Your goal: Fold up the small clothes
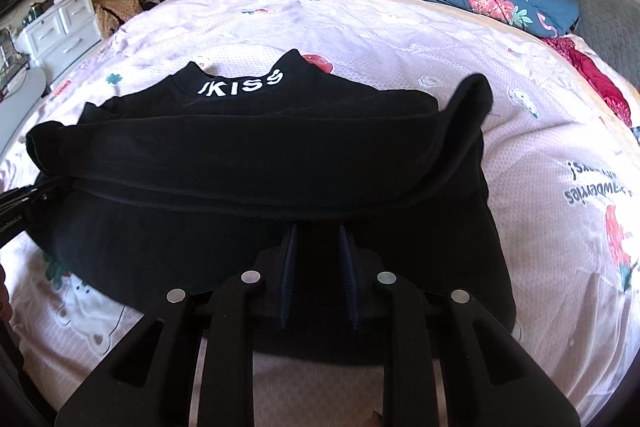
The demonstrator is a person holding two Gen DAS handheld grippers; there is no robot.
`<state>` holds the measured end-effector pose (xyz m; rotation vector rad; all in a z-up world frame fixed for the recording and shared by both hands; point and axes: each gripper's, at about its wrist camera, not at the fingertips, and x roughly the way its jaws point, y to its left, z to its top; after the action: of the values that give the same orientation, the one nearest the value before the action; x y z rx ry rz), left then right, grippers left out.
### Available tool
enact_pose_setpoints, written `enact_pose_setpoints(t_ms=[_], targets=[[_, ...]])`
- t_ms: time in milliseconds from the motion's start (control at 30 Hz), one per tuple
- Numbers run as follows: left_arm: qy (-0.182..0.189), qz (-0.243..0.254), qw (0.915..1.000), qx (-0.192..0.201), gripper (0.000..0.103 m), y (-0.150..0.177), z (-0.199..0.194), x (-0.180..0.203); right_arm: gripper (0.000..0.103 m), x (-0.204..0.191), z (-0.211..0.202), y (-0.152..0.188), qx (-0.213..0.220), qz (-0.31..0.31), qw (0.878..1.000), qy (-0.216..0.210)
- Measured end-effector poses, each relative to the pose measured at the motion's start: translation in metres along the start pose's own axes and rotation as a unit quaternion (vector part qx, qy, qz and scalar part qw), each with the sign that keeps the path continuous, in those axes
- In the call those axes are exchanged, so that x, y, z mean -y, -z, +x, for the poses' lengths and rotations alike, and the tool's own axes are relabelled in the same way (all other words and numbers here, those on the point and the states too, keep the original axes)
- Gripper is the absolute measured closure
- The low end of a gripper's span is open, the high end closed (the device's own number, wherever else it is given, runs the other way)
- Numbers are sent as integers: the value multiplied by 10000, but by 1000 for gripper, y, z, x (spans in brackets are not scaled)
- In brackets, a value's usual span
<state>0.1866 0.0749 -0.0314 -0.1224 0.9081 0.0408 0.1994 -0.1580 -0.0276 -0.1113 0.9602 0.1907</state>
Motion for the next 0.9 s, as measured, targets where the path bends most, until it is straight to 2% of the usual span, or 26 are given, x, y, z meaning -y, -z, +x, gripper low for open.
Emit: enact_pose_setpoints(t_ms=[367,633,767,867,900], targets=[[-240,-112,9990,364,99,-26,18,-6,80,5,29,-36,-67,356,9993,-20],[-64,-446,9969,640,95,-51,18,-20,80,10,45,-56,-12,666,9977,-144],[72,-619,9938,916,93,-64,10,-28,80,11,47,-64,62,705,9973,-183],[139,-736,9905,1155,80,-71,0,-33,80,13,49,-73,132,796,9965,-231],[120,-781,9892,1231,72,-72,-3,-36,80,14,50,-75,152,818,9962,-247]])
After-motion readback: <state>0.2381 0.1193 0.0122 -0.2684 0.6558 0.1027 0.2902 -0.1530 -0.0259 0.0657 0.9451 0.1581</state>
